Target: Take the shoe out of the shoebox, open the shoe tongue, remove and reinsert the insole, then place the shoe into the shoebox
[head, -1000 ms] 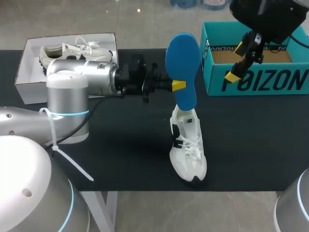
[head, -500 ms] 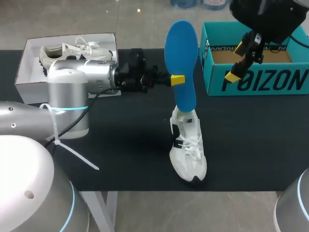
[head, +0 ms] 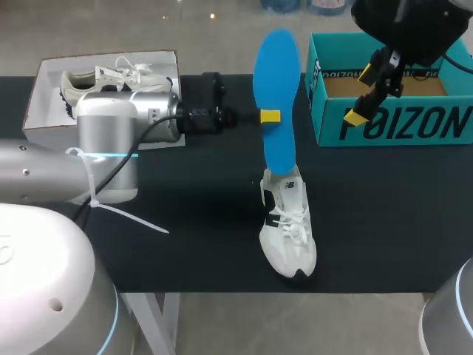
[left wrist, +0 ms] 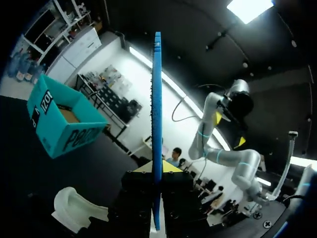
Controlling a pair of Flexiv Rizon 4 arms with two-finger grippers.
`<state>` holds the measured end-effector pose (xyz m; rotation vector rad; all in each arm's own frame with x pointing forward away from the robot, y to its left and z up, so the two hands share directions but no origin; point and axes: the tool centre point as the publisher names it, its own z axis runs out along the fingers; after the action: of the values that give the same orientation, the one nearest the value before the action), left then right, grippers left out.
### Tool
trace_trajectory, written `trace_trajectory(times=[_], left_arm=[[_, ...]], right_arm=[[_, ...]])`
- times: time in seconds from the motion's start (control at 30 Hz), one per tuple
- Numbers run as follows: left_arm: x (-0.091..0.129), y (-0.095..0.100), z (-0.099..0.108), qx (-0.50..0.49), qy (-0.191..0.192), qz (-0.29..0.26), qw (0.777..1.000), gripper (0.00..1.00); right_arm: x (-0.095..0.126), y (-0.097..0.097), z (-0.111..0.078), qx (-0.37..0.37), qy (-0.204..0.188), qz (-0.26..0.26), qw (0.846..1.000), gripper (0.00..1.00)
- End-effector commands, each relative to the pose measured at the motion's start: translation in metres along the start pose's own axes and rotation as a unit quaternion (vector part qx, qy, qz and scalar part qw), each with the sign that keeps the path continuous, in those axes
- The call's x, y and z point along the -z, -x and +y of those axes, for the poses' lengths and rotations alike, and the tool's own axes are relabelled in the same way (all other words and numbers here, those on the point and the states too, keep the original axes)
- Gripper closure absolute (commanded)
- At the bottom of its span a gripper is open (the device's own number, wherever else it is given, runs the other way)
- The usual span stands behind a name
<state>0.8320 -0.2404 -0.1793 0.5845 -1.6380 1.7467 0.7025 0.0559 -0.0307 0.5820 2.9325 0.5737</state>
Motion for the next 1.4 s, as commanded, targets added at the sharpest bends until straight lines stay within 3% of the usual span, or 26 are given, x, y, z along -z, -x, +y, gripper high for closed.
trace_trajectory(times=[0.03,0.33,0.57,0.8,0.87,1.4], left_arm=[[0.002,0.004,0.000,0.082,-0.003,-0.004,0.997,1.00],[-0.006,0.013,0.010,0.141,0.016,0.010,0.990,1.00],[-0.008,0.004,0.007,0.147,0.004,-0.003,0.989,1.00],[-0.009,0.008,0.000,0.179,-0.013,-0.021,0.984,1.00],[-0.011,0.007,0.000,0.184,-0.017,-0.002,0.983,1.00],[-0.011,0.007,0.000,0.184,-0.017,-0.002,0.983,1.00]], right_arm=[[-0.001,0.001,0.002,-0.001,-0.002,0.001,1.000,0.00],[-0.001,0.001,0.002,-0.001,-0.002,0.001,1.000,0.00],[-0.001,0.001,0.002,-0.001,-0.002,0.001,1.000,0.00],[-0.001,0.001,0.002,-0.001,-0.002,0.001,1.000,0.00],[-0.001,0.001,0.002,-0.001,-0.002,0.001,1.000,0.00],[0.001,0.002,0.001,-0.015,-0.008,0.000,1.000,0.00]])
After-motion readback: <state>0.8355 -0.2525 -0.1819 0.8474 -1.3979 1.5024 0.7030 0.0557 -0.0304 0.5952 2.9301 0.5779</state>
